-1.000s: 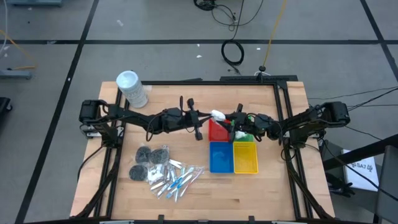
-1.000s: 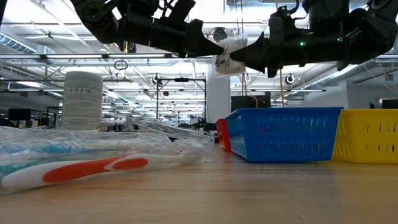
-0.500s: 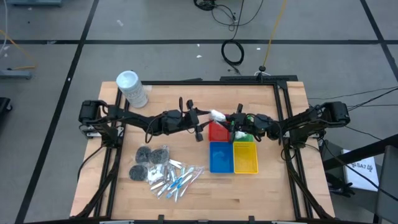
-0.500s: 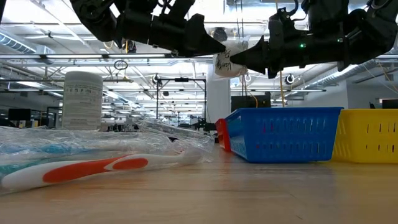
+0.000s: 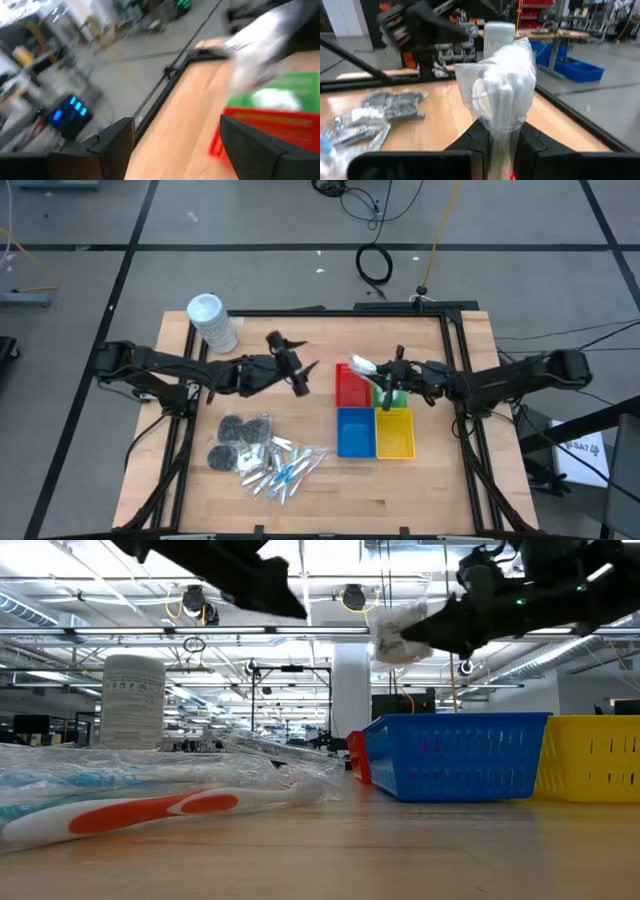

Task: Pick & Place Travel size toiletries
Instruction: Put the cotton pack into the green bin

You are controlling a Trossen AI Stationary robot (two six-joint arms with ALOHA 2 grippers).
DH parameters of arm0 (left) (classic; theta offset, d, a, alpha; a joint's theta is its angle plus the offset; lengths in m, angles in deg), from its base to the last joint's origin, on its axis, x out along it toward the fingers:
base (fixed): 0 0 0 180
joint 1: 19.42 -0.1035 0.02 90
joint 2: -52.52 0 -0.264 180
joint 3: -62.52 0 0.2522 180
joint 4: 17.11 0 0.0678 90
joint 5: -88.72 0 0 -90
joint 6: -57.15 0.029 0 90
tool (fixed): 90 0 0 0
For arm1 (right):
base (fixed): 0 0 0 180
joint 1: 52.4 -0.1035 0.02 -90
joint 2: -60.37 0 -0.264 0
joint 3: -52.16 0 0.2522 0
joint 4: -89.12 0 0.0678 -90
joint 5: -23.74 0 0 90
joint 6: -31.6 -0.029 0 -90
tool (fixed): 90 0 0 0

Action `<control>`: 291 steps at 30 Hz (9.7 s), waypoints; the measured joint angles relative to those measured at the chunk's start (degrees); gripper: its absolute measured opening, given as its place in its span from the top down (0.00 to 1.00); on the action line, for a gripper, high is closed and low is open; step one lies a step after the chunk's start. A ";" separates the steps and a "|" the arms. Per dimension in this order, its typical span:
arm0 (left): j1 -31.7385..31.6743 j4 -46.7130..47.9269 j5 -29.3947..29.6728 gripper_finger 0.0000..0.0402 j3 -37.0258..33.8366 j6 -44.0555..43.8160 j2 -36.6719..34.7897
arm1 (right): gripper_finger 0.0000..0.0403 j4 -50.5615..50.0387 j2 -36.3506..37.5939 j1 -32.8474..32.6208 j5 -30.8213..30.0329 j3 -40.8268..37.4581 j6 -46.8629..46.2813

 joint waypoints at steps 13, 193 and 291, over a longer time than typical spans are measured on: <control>-2.87 15.27 -0.15 0.35 -0.07 -14.23 -0.09 | 0.90 -33.41 16.05 0.00 0.28 -1.92 -12.51; 30.51 54.49 -40.64 0.42 0.00 -113.87 13.00 | 0.47 -25.26 19.97 -0.37 16.76 -1.85 3.06; -7.37 -30.10 -70.61 0.99 16.50 -18.02 27.93 | 0.35 24.61 -8.18 -0.02 29.02 -1.85 -6.31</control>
